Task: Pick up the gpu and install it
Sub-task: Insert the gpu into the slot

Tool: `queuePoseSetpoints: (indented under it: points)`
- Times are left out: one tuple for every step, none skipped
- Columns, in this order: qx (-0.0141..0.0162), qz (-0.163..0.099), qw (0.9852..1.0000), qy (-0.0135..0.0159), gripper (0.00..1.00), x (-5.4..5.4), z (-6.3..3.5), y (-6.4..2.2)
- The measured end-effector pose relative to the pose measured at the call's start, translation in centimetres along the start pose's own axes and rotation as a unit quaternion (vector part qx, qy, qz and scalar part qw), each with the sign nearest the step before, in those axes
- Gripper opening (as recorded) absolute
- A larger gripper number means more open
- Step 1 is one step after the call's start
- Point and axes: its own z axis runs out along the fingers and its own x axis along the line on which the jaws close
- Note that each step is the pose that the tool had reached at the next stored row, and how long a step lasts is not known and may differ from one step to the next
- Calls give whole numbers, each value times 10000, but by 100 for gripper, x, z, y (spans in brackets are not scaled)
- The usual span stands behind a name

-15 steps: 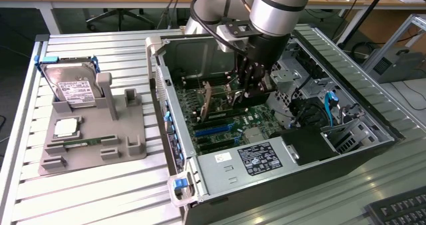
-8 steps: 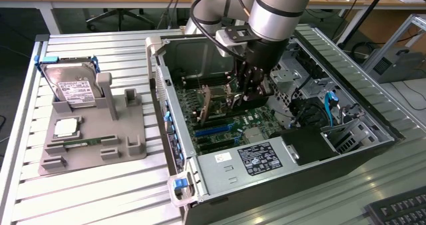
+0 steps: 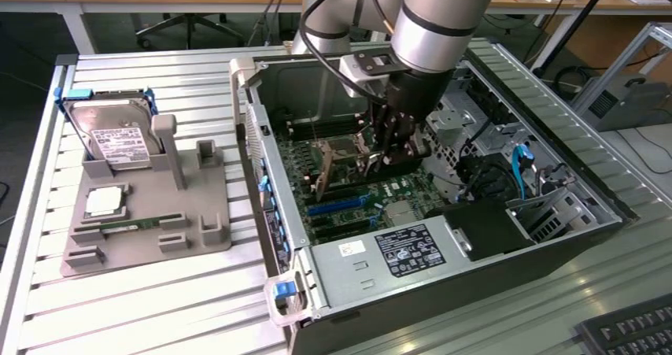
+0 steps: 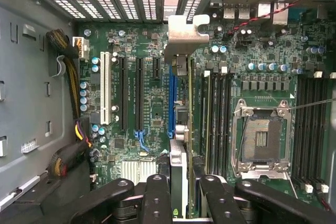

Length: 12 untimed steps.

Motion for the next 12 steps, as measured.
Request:
queuePoseSetpoints:
  points:
    - [0,0,10000,0,27,0,4,0]
    - [0,0,10000,0,27,1,6,0]
    - [1,0,10000,0,27,2,10,1]
    - [1,0,10000,0,27,3,13,3]
    - [0,0,10000,0,27,3,16,8]
    - [0,0,10000,0,27,3,20,18]
    - [0,0,10000,1,27,3,24,26]
    - [0,0,10000,0,27,3,29,40]
    - [0,0,10000,0,27,3,33,50]
    - [0,0,10000,1,27,3,36,63]
    - [0,0,10000,0,27,2,43,84]
    - [0,0,10000,0,27,2,47,98]
